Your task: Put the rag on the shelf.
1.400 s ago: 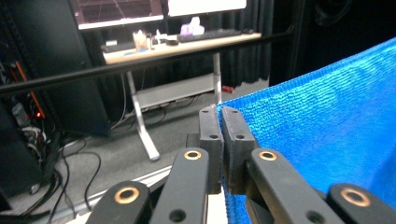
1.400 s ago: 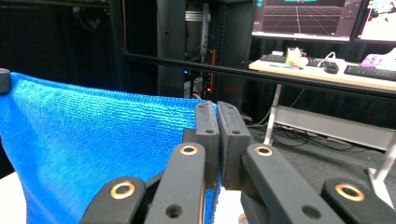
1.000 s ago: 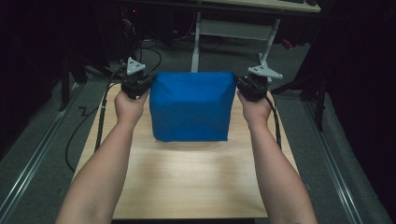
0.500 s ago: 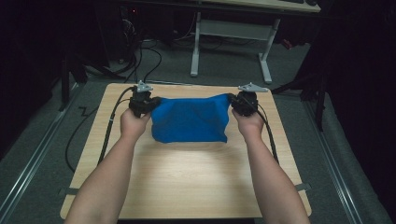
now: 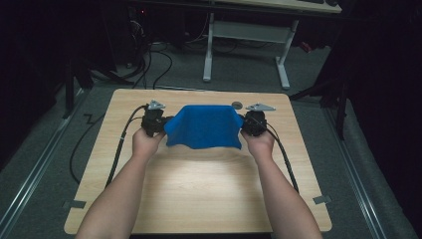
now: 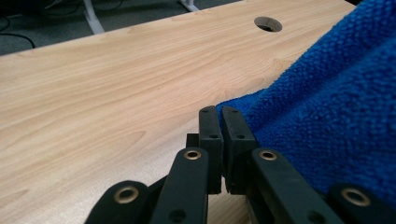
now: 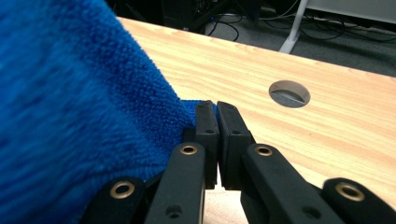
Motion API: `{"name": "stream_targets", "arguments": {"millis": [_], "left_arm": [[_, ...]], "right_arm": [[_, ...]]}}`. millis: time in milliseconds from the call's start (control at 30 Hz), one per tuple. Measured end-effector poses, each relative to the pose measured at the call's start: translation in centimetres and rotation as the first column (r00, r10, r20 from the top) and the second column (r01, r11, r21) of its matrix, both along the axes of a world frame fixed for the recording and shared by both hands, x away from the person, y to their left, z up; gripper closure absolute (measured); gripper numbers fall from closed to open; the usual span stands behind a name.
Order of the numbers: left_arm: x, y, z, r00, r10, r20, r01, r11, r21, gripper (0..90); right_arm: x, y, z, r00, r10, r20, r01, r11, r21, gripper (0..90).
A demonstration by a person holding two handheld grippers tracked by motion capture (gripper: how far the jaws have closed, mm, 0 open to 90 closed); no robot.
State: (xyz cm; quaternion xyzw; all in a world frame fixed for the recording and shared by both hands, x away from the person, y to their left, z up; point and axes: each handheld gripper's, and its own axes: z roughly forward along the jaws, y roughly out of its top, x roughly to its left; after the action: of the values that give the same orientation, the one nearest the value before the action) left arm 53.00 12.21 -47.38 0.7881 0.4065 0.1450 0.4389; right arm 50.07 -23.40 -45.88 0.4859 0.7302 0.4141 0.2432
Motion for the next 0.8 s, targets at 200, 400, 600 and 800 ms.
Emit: {"name": "stream_targets", "arguments": {"millis": [200,400,600,800], "left_arm": [[-0.1,-0.5,-0.8,0.9996,-0.014,-0.023,0.014,0.9998,0.011,88.1],[-0.1,-1.1,-1.3,0.9986,-0.029,-0.045,0.030,0.9995,0.014,87.9],[-0.1,-1.6,-1.9,0.9968,-0.035,-0.072,0.036,0.9993,0.011,87.7],[-0.2,-1.9,-2.4,0.9960,-0.029,-0.084,0.029,0.9996,0.002,81.8]], "right_arm": [[-0.1,0.2,-1.2,0.9997,0.002,-0.023,-0.002,1.0000,0.004,88.6],[-0.4,-0.1,-1.9,0.9992,-0.002,-0.040,0.003,0.9998,0.019,88.6],[-0.9,-0.1,-2.1,0.9991,0.003,-0.043,-0.003,1.0000,0.005,88.6],[-1.3,-0.9,-2.6,0.9982,-0.004,-0.060,0.006,0.9997,0.022,88.1]]}}
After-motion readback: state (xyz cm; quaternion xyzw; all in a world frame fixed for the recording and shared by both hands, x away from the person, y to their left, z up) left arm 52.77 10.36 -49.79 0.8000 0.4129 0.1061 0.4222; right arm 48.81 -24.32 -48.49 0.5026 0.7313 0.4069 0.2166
